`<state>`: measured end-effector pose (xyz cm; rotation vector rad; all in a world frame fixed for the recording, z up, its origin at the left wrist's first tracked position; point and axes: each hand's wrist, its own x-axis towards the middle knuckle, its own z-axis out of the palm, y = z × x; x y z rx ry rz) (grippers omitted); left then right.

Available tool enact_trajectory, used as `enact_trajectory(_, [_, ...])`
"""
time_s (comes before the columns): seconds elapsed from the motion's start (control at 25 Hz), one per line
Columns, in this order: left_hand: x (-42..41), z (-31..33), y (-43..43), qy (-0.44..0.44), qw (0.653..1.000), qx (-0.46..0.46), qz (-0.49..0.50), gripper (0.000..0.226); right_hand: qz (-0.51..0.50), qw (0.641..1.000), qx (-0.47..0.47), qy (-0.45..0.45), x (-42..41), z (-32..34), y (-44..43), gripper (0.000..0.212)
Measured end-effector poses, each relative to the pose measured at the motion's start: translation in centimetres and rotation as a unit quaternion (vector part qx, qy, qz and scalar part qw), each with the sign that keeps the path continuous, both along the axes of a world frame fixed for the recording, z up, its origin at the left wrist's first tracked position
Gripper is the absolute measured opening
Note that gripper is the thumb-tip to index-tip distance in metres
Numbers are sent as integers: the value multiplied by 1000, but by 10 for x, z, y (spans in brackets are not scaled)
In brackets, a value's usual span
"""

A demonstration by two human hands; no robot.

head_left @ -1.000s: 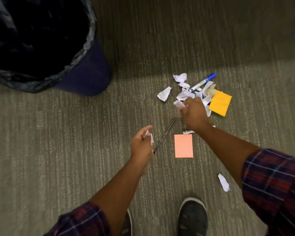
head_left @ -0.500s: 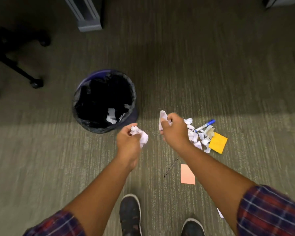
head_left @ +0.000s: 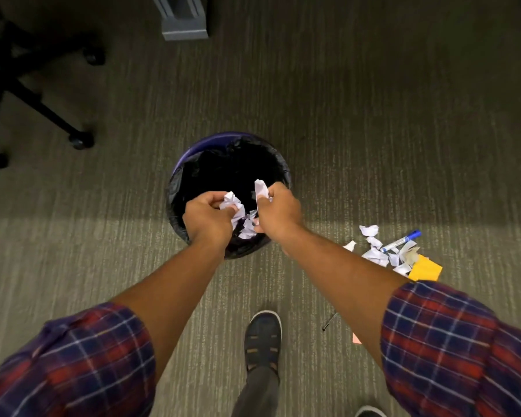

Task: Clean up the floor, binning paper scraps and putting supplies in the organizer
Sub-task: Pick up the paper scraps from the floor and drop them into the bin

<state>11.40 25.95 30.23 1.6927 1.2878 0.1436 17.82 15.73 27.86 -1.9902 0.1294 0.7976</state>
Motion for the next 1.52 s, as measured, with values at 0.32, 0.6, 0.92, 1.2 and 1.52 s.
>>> enact_trajectory(0.32, [4, -28, 54, 54, 996, -24, -72, 34, 4, 997, -65, 47, 8, -6, 39, 25])
enact_trajectory(0.6, [2, -24, 36, 42, 988, -3, -150, 31, -20, 999, -27, -28, 2, 11, 7, 28])
enact_trajectory(0.92, [-10, 12, -73, -50, 898, 156, -409, 40, -89, 978, -110, -151, -72, 5, -138, 36])
enact_trajectory(1.2, [-37, -57, -196, 23, 835, 152, -528, 40, -96, 959, -250, -89, -163, -75, -334, 49])
enact_trajectory(1.52, [-55, -183, -293, 95, 807, 128, -568, 43, -80, 930, -352, 62, -233, -201, -504, 26])
